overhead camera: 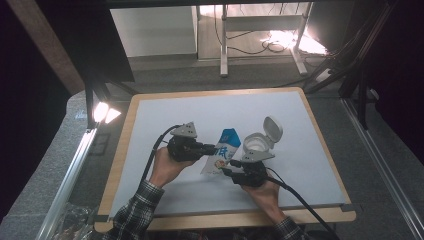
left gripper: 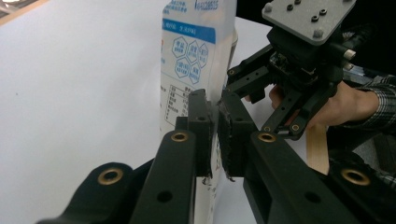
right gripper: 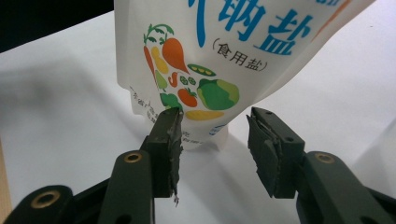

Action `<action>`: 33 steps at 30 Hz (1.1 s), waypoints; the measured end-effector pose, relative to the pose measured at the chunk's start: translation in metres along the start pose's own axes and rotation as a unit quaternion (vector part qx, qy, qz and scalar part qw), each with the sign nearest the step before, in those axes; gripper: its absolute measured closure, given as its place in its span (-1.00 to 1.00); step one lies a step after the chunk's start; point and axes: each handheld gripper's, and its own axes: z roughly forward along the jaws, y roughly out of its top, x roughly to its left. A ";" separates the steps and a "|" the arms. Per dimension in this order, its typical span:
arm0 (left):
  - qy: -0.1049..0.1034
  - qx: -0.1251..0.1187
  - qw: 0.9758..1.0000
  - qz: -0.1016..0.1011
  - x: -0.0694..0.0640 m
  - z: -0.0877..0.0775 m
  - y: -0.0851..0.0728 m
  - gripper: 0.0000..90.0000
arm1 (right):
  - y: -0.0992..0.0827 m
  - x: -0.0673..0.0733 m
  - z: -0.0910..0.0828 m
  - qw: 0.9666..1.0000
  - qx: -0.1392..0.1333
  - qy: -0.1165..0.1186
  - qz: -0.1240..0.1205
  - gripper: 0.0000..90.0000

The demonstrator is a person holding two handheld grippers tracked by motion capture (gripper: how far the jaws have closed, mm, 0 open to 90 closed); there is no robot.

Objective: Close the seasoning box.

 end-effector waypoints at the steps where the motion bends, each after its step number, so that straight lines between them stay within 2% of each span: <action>1: 0.000 0.002 1.000 -0.002 0.000 0.000 -0.002 0.86 | 0.000 0.001 0.000 1.000 0.001 0.001 -0.003 0.21; 4: 0.001 0.006 1.000 -0.005 0.000 -0.001 -0.003 0.86 | 0.000 0.001 0.001 1.000 0.000 0.002 -0.003 0.21; 6: 0.012 0.018 1.000 -0.005 0.000 -0.002 -0.004 0.87 | -0.001 0.002 0.001 1.000 0.000 0.004 -0.005 0.21; 12: 0.029 0.023 0.999 -0.007 0.000 -0.007 -0.006 1.00 | 0.001 0.003 0.003 1.000 0.001 0.002 -0.007 0.21; 18: 0.035 0.014 0.999 -0.009 0.006 -0.010 -0.008 1.00 | 0.007 0.000 0.008 1.000 -0.005 -0.009 -0.011 0.21; 22: 0.044 -0.003 0.999 -0.007 0.011 -0.012 -0.009 1.00 | 0.015 -0.003 0.012 1.000 -0.014 -0.018 -0.009 0.21; 25: 0.064 -0.017 0.998 -0.009 0.018 -0.015 -0.009 1.00 | 0.025 -0.008 0.014 0.999 -0.026 -0.024 -0.003 0.22; 26: 0.064 -0.017 0.998 -0.009 0.018 -0.015 -0.009 1.00 | 0.025 -0.008 0.014 0.999 -0.026 -0.024 -0.003 0.22; 27: 0.081 -0.017 0.997 -0.006 0.022 -0.018 -0.009 1.00 | 0.029 -0.008 0.015 0.999 -0.029 -0.024 -0.002 0.22; 28: 0.081 -0.017 0.997 -0.006 0.022 -0.018 -0.009 1.00 | 0.030 -0.009 0.015 0.999 -0.031 -0.024 -0.006 0.22; 29: 0.082 -0.019 0.996 -0.009 0.025 -0.020 -0.010 1.00 | 0.030 -0.009 0.016 0.999 -0.030 -0.023 -0.005 0.22; 30: 0.095 -0.021 0.995 -0.010 0.029 -0.023 -0.011 1.00 | 0.030 -0.008 0.015 0.999 -0.030 -0.022 -0.005 0.22; 33: 0.109 -0.027 0.994 -0.009 0.035 -0.028 -0.013 1.00 | 0.029 -0.007 0.015 0.999 -0.023 -0.021 -0.005 0.22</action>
